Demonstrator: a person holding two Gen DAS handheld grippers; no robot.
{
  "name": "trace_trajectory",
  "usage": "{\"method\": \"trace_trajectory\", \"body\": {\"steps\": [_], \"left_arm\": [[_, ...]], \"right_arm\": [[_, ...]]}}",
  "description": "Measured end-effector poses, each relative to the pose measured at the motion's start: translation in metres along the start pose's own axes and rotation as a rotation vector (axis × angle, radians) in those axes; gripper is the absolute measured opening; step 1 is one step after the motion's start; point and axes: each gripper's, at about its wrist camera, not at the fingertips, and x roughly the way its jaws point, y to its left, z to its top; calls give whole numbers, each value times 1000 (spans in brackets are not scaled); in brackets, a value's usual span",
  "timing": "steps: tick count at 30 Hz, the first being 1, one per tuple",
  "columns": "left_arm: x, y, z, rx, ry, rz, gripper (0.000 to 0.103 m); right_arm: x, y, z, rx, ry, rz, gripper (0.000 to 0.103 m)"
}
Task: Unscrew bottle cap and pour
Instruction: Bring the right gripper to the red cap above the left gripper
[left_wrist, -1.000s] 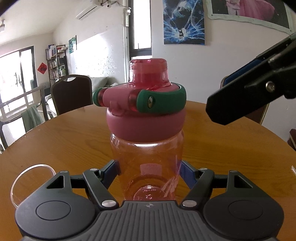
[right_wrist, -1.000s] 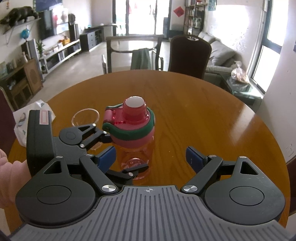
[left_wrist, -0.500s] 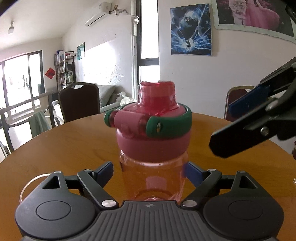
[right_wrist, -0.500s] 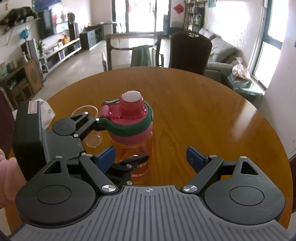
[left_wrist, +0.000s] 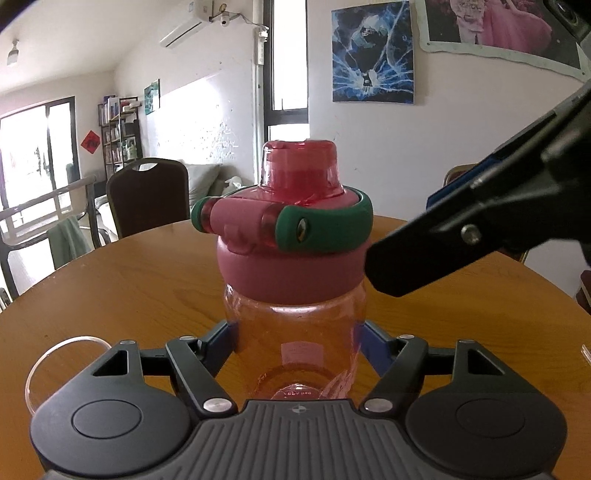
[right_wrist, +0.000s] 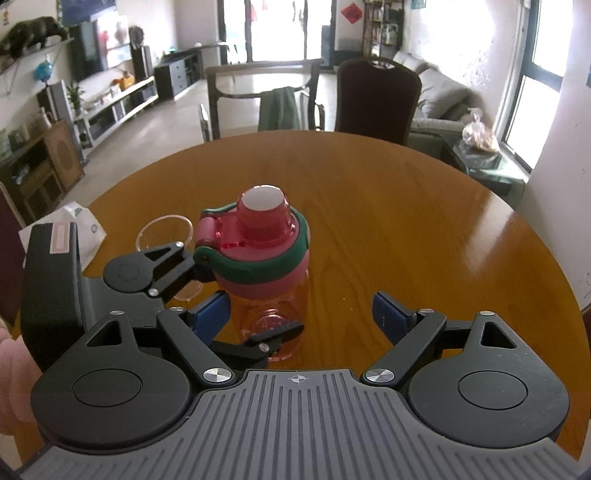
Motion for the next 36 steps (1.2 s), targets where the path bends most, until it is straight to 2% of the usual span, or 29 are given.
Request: {"method": "trace_trajectory", "body": {"steps": [8, 11, 14, 23, 32, 33, 36], "left_arm": [[0, -1, 2, -14, 5, 16, 72], [-4, 0, 3, -39, -21, 29, 78], [-5, 0, 8, -40, -38, 23, 72], [-5, 3, 8, -56, -42, 13, 71], [-4, 2, 8, -21, -42, 2, 71], [-3, 2, 8, -21, -40, 1, 71], [-2, 3, 8, -20, -37, -3, 71]], "right_arm": [[1, 3, 1, -5, -3, 5, 89], [-2, 2, 3, -7, -4, 9, 89], [-1, 4, 6, -10, -7, 15, 89], [2, 17, 22, -45, -18, 21, 90], [7, 20, 29, -55, -9, 62, 90], [8, 20, 30, -59, -7, 66, 89], [18, 26, 29, -100, 18, 56, 76]]}}
